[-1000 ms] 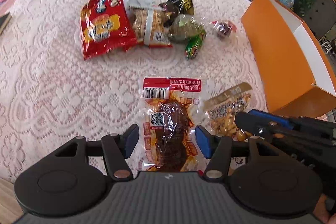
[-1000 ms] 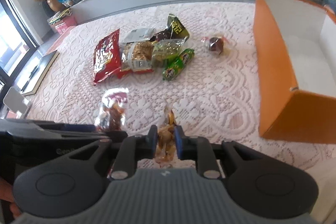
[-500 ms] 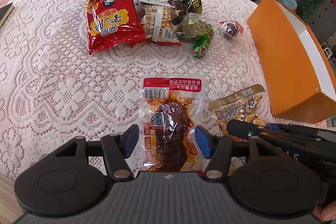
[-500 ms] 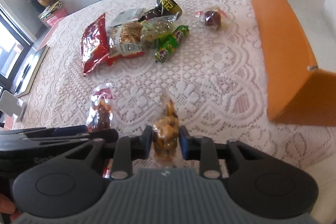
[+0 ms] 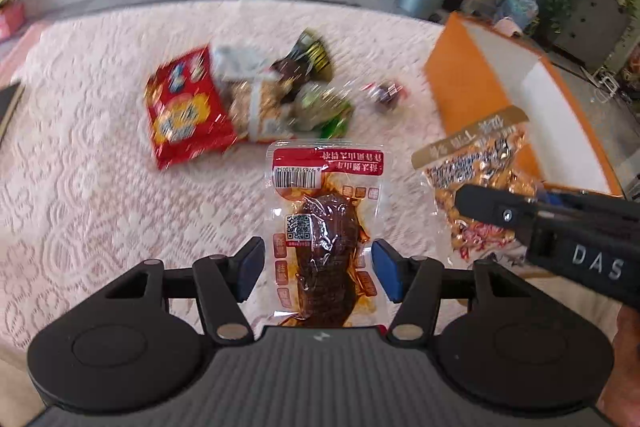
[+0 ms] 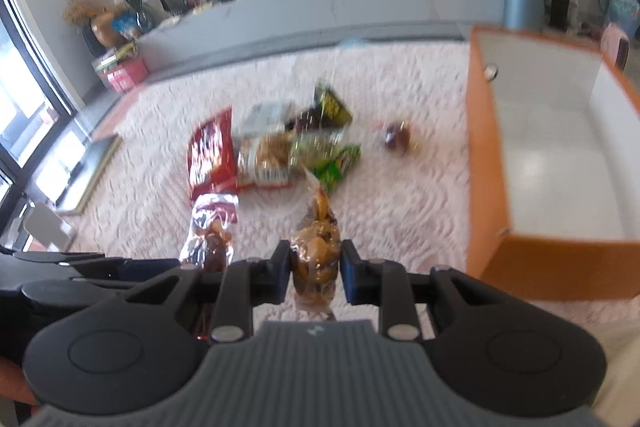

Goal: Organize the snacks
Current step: 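Carry both held packs over the open orange box with both tools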

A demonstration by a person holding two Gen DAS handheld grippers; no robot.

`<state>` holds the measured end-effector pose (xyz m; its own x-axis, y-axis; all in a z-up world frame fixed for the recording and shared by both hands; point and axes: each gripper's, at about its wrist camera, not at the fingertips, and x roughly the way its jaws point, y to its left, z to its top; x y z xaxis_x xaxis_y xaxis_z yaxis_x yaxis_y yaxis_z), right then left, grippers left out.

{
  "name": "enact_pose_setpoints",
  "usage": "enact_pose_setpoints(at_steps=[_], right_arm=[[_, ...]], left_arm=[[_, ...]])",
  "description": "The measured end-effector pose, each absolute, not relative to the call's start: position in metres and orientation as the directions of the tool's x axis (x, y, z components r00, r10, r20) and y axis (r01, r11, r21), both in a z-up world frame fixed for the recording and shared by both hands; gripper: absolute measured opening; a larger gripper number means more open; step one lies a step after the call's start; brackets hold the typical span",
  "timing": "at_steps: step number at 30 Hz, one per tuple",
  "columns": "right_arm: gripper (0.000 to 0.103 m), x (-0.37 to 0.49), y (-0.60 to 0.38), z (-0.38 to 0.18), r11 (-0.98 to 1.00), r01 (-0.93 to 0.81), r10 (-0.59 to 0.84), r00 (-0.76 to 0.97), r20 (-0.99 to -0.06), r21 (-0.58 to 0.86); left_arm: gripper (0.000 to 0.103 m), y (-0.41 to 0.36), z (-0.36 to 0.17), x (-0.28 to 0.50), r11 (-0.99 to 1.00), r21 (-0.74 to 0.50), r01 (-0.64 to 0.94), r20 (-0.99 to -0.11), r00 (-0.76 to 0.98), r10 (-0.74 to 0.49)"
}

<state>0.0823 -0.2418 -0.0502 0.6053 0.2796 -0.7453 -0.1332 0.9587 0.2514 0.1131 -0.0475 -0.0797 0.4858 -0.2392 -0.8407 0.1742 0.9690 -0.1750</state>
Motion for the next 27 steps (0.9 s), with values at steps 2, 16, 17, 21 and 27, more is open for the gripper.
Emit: enact_pose_setpoints(at_steps=[2,16,17,21,27], right_arm=[[0.023,0.078,-0.251,-0.037,0.959,-0.131,0.275,0.632,-0.725,0.25],[0.024,0.049,-0.351,0.038,0.977,0.004,0.122,0.807,-0.578,0.211],[0.024,0.05,-0.36,0.04,0.977,0.018,0.111,0.81,-0.577,0.212],[0.024,0.056,-0.396,0.038,0.974,0.074,0.068,0.802,-0.594,0.212],[0.024,0.074,-0.446,0.016,0.966,0.166,0.002,0.763,-0.647,0.2]], left_arm=[[0.067,-0.057,-0.066,0.111,0.964,-0.175,0.201,-0.825,0.504,-0.255],[0.067,-0.162,0.012,0.127,0.854,-0.214,0.474,-0.709,0.527,-0.47],[0.067,-0.171,0.013,0.131,0.842,-0.221,0.492,-0.705,0.516,-0.486],[0.067,-0.21,0.013,0.154,0.8,-0.257,0.542,-0.708,0.458,-0.537],[0.067,-0.265,-0.005,0.189,0.773,-0.241,0.588,-0.745,0.399,-0.535]])
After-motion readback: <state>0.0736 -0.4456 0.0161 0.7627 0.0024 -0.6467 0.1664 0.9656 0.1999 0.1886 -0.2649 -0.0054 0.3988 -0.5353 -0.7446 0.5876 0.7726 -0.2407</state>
